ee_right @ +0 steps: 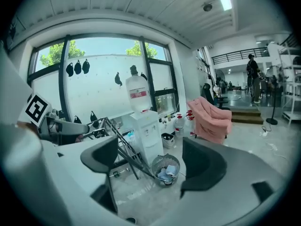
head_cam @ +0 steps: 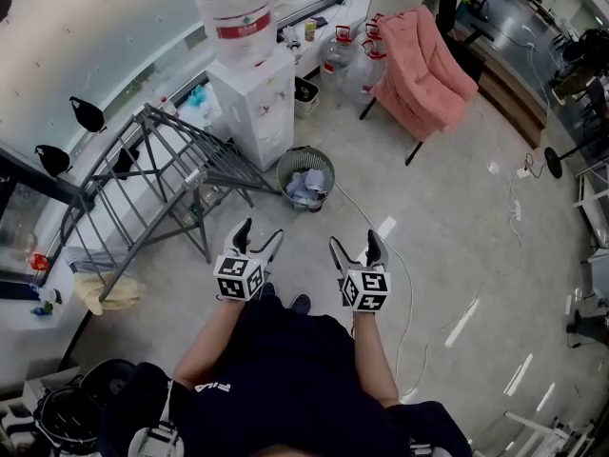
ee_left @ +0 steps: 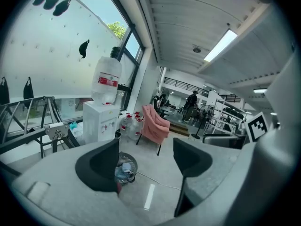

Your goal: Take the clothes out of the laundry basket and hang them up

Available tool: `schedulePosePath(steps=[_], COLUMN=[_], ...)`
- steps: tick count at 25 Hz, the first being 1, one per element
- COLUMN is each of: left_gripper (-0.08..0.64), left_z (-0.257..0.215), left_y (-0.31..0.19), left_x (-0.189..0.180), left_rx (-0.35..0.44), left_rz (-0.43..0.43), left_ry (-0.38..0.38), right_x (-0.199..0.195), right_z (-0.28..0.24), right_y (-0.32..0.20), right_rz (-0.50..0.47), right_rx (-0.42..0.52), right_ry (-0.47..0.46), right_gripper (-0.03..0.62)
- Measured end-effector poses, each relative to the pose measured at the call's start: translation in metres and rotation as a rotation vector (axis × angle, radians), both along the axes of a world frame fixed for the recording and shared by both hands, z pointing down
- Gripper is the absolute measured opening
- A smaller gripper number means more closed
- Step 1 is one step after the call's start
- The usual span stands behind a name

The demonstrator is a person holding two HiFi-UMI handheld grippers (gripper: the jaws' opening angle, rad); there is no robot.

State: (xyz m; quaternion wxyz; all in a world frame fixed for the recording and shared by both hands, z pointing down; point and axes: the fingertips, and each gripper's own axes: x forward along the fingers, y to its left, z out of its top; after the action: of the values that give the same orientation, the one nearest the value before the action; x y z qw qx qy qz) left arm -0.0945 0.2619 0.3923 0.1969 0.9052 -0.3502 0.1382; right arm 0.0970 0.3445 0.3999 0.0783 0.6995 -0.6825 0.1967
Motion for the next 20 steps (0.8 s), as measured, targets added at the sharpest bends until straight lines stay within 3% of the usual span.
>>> schedulePosePath(steps=[10,20], left_gripper=[0.347,0.345], left_z=[0.027,0.068], left_y=[-0.011,-0.110], left_x=[0.002,0.039], left_rx=[-0.069,-0.149], left_rz=[-0.013,0.009], left_ry=[-0.009,0.009], right_x=[0.008,0.034], right_z=[0.027,0.075], right_y=[-0.016,-0.109], right_rz=[-0.013,-0.036], right_rx=[-0.034,-0.134], right_ry=[-0.069,-0.075], right_gripper=[0.423,0.423])
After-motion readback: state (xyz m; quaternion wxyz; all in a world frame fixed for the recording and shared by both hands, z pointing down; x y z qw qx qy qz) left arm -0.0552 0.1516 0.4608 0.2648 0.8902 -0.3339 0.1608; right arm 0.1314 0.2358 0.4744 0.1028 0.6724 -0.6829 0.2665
